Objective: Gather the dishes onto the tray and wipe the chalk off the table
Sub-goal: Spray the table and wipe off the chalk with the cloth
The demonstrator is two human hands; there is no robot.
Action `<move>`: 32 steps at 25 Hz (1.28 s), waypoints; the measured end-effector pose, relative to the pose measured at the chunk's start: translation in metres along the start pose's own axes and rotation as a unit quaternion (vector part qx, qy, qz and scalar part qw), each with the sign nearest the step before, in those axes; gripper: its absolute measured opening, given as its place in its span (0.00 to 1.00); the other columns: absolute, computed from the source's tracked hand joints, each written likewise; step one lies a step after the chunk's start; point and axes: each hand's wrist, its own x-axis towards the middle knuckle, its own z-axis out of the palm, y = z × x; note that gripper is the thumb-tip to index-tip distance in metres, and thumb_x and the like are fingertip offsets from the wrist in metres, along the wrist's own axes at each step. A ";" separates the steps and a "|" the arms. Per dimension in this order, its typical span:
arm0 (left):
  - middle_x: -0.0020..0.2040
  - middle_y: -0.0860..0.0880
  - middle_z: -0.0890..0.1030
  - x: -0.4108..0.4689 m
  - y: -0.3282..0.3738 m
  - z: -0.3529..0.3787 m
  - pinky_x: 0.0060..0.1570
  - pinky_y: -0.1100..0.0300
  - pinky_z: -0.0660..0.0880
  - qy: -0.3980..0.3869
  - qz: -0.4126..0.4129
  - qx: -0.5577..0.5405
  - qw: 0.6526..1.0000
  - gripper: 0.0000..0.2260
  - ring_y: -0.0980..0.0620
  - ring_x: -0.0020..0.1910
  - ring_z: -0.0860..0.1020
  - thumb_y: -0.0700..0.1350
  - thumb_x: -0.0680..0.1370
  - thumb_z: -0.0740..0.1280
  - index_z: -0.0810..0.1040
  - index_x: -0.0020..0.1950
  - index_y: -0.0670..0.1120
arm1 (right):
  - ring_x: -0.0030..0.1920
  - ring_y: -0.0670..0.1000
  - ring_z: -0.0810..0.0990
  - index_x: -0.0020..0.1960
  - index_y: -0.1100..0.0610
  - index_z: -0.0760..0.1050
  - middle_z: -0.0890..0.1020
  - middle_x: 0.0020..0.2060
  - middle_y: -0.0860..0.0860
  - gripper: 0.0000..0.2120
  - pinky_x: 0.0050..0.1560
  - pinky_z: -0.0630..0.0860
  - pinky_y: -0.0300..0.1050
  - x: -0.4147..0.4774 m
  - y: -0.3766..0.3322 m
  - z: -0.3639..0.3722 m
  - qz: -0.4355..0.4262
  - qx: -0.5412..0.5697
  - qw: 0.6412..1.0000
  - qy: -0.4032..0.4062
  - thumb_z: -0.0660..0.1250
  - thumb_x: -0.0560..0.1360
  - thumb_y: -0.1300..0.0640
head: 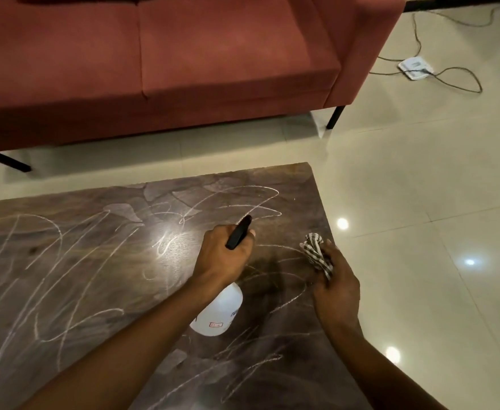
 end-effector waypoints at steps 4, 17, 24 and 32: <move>0.40 0.36 0.87 0.001 -0.016 0.002 0.50 0.39 0.85 -0.039 -0.023 -0.021 0.999 0.17 0.37 0.41 0.87 0.52 0.84 0.69 0.85 0.45 0.39 | 0.82 0.55 0.67 0.81 0.50 0.69 0.72 0.80 0.50 0.32 0.81 0.65 0.64 0.006 0.023 0.018 -0.027 -0.073 0.997 -0.003 0.69 0.80 0.68; 0.40 0.44 0.89 -0.008 -0.049 -0.022 0.56 0.35 0.83 -0.101 -0.013 -0.104 0.989 0.21 0.44 0.44 0.89 0.65 0.76 0.69 0.88 0.45 0.47 | 0.87 0.59 0.49 0.88 0.53 0.51 0.50 0.87 0.53 0.29 0.84 0.54 0.64 0.134 0.048 0.038 -0.273 -0.381 0.873 -0.139 0.47 0.88 0.47; 0.42 0.34 0.87 -0.008 -0.054 -0.053 0.44 0.35 0.85 -0.110 -0.115 -0.204 0.966 0.21 0.32 0.45 0.88 0.61 0.70 0.78 0.88 0.51 0.45 | 0.87 0.53 0.40 0.87 0.51 0.50 0.48 0.87 0.53 0.35 0.85 0.50 0.61 0.067 -0.006 0.157 -0.401 -0.287 0.824 -0.281 0.53 0.81 0.51; 0.45 0.38 0.89 0.000 -0.060 -0.070 0.38 0.47 0.87 -0.099 -0.111 -0.230 0.962 0.17 0.38 0.43 0.89 0.60 0.71 0.80 0.90 0.50 0.49 | 0.87 0.58 0.48 0.88 0.54 0.49 0.51 0.87 0.55 0.30 0.86 0.49 0.59 0.248 -0.049 0.106 -0.135 -0.309 0.937 -0.094 0.51 0.88 0.49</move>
